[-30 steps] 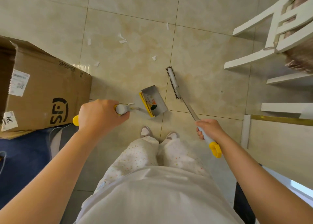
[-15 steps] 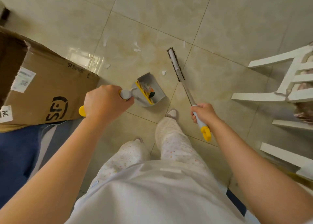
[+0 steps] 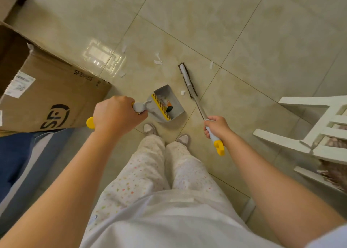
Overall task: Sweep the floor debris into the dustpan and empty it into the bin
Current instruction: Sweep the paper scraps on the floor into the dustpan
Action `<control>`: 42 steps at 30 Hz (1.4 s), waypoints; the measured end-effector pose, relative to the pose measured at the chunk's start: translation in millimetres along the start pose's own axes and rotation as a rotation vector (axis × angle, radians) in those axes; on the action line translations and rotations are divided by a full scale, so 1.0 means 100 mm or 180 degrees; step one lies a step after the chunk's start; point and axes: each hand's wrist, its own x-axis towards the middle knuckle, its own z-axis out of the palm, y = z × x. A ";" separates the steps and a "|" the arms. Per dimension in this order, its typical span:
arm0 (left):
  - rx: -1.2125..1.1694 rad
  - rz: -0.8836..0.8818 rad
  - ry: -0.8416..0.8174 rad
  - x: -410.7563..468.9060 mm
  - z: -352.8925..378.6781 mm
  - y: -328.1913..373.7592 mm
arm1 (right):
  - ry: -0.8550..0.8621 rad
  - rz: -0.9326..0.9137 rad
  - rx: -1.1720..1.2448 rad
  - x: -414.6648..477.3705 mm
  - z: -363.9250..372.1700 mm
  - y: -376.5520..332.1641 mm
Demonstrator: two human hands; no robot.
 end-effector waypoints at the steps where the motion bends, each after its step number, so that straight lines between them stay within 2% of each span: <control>1: 0.0013 -0.0003 -0.0004 0.03 -0.01 -0.01 | -0.0061 0.0049 -0.0040 0.03 0.02 -0.01; 8: -0.0006 0.0049 -0.0076 0.09 -0.03 -0.11 | -0.0501 0.0351 0.0605 -0.09 0.04 -0.05; 14: -0.0101 0.0146 -0.0037 0.13 -0.05 -0.24 | -0.0239 0.0063 0.0075 -0.29 0.03 0.10; 20: -0.0123 0.0143 -0.0147 0.34 -0.17 -0.28 | 0.0062 0.0056 0.0024 -0.16 0.05 -0.18; 24: 0.0009 0.0199 -0.0296 0.36 -0.18 -0.15 | 0.0071 0.0122 -0.0022 0.01 0.24 -0.32; 29: 0.0148 0.0224 -0.0349 0.30 -0.19 -0.20 | -0.0155 0.0447 0.0517 0.10 0.33 -0.41; 33: 0.0272 0.0487 -0.0368 0.31 -0.21 -0.36 | -0.0437 0.0589 0.1075 0.04 0.21 -0.42; 38: 0.0240 0.0507 -0.0283 0.40 -0.29 -0.47 | -0.0314 0.0229 0.0489 -0.08 0.22 -0.38; 42: 0.0076 0.0483 -0.0179 0.46 -0.33 -0.55 | -0.0091 0.0046 0.0334 -0.07 0.17 -0.51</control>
